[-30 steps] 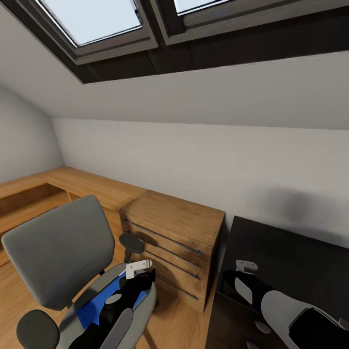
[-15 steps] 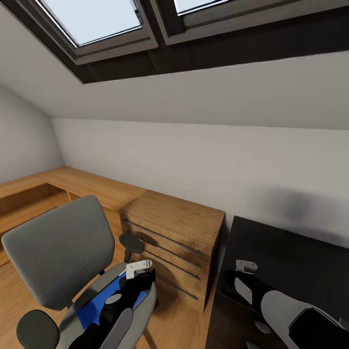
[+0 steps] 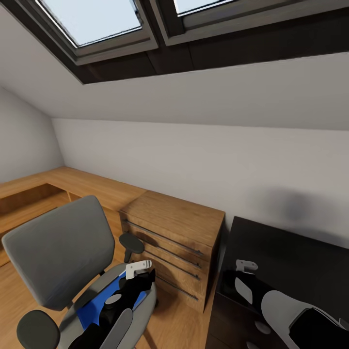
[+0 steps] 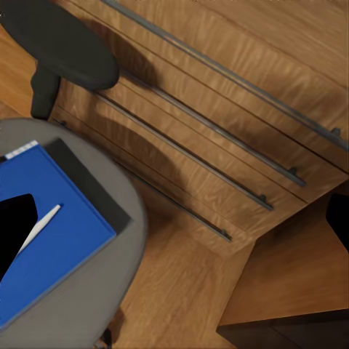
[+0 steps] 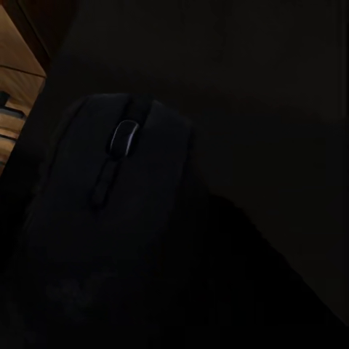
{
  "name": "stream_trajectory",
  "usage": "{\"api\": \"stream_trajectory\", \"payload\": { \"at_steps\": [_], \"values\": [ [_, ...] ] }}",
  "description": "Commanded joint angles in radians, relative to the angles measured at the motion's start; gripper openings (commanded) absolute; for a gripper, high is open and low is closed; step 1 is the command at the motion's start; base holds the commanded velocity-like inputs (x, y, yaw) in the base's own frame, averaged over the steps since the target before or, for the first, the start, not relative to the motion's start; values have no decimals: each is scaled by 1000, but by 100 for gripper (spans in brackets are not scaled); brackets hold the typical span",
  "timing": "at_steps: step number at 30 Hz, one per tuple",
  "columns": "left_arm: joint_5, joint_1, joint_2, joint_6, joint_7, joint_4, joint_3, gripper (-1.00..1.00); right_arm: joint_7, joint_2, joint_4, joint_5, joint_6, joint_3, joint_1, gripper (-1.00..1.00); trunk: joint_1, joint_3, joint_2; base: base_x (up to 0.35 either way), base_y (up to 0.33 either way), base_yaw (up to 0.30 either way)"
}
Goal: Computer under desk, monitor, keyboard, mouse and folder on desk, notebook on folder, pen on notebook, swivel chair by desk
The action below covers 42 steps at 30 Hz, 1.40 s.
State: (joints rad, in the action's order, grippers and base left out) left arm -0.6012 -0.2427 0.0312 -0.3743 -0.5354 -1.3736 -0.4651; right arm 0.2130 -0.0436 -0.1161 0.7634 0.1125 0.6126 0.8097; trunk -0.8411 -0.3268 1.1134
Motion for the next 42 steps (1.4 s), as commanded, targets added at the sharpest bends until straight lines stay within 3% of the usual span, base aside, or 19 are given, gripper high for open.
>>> {"api": "stream_trajectory", "payload": {
  "at_steps": [1,14,20,24,30,33,36,37,42],
  "values": [
    [-8,-1,1,-2,-9,-1,-3,100,8,-1,-4,10,5,9,0,-100,4,2,-6,0,0,0],
    [-9,-1,1,-2,-9,5,-2,100,6,-2,-6,10,2,9,0,-100,54,43,-97,-6,0,0],
    [-9,-1,-1,-2,-26,16,-3,100,6,-2,-11,10,-4,9,0,-100,77,62,-139,-267,0,0],
    [-8,-1,-3,-2,-31,19,-3,100,4,-3,-17,10,-55,9,0,-100,92,74,-167,-335,0,0],
    [-6,-1,-4,-4,-32,51,1,100,26,-19,-190,11,-61,11,-1,-100,115,93,-209,-342,0,0],
    [-6,-1,-4,-4,-32,59,4,100,77,-29,-249,12,-41,12,-1,-100,127,102,-230,-342,0,0],
    [-5,-1,-4,-5,-32,63,5,100,174,-49,-349,13,-27,13,-8,-100,138,112,-251,-342,0,0],
    [-5,-1,-4,-5,-32,63,5,100,239,-67,-447,13,-7,13,-38,-100,142,115,-258,-342,0,0],
    [-5,-1,-3,-5,-32,64,5,100,324,-121,-681,13,57,13,-133,-100,157,127,-286,-270,0,0]
  ]
}}
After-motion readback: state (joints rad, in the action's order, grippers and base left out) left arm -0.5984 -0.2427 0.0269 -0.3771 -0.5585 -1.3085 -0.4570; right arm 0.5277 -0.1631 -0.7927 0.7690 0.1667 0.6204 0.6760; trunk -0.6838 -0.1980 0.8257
